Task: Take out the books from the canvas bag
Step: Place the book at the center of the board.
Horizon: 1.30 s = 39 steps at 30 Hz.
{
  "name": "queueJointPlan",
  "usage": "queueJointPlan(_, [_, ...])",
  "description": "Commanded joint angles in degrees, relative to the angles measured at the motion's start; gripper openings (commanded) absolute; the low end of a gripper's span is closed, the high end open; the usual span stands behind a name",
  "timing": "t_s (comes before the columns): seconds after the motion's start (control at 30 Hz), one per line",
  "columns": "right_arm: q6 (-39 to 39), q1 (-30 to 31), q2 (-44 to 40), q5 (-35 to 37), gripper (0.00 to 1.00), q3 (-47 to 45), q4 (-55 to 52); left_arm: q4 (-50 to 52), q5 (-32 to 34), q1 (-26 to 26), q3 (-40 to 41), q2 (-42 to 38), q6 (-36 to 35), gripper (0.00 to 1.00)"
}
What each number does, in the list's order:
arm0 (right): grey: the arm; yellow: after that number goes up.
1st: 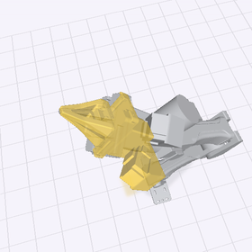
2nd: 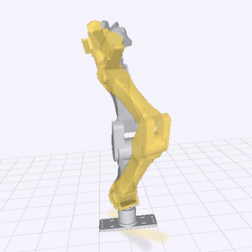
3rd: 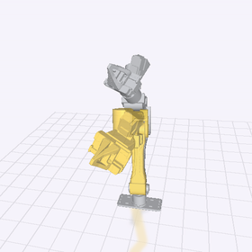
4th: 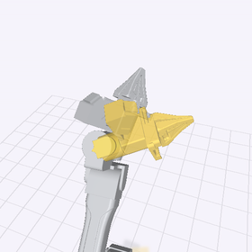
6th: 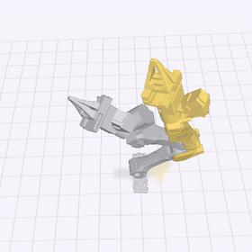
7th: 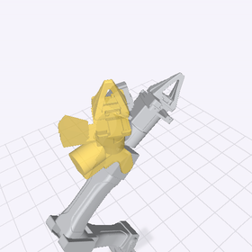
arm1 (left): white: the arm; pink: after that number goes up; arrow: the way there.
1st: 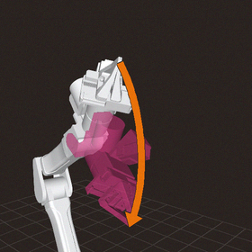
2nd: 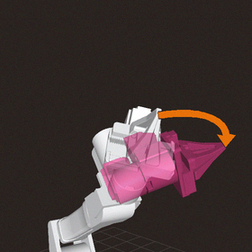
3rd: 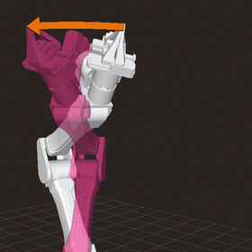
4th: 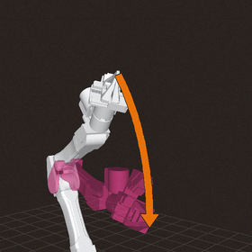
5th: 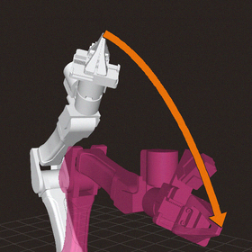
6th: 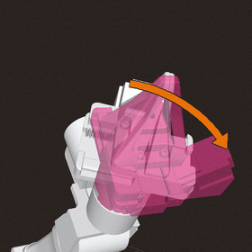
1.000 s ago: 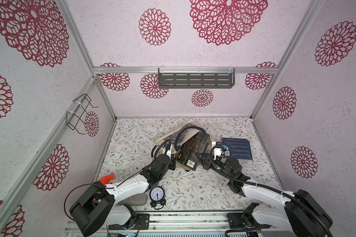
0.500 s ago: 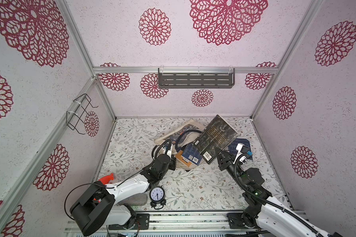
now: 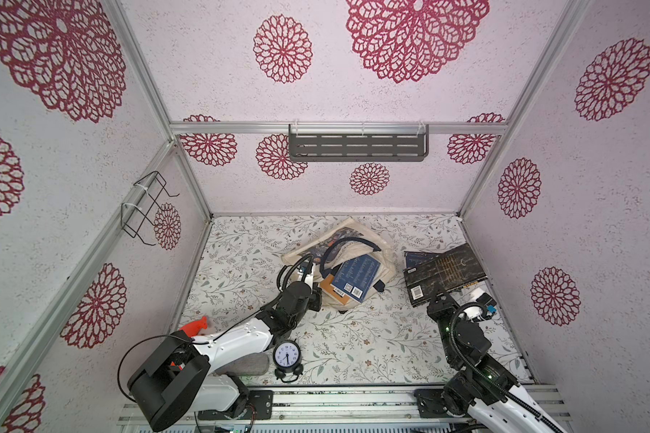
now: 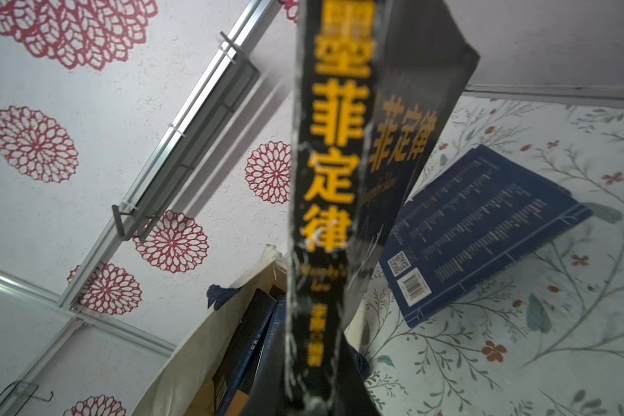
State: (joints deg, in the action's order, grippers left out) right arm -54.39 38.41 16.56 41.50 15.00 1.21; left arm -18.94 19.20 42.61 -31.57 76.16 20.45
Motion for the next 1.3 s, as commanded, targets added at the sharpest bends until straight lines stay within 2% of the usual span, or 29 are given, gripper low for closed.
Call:
queueJointPlan(0.0, [-9.7,-0.2,-1.6,5.2,0.0,0.2,-5.1,-0.2,1.5,0.3,-1.5,0.4,0.6,0.0])
queueJointPlan(0.17, [-19.3,-0.2,-2.8,4.0,0.0,-2.5,-9.4,-0.1,1.7,0.3,-1.4,0.2,0.6,0.0])
queueJointPlan(0.47, [-31.5,-0.2,-3.0,4.0,0.0,-5.5,-16.1,0.2,1.7,0.4,-1.4,-0.4,0.5,0.0])
queueJointPlan(0.67, [-40.9,-0.2,-2.7,6.9,0.0,-8.1,-22.0,0.3,1.7,0.5,-1.4,-0.4,0.5,0.0])
queueJointPlan(0.87, [-40.8,-1.0,0.3,6.6,0.0,-11.9,-13.2,0.4,1.6,0.5,-1.7,0.3,0.3,0.0])
queueJointPlan(1.27, [-44.2,-7.8,9.4,-0.7,0.0,-13.7,-7.7,0.9,2.0,0.7,-2.1,0.6,0.0,0.0])
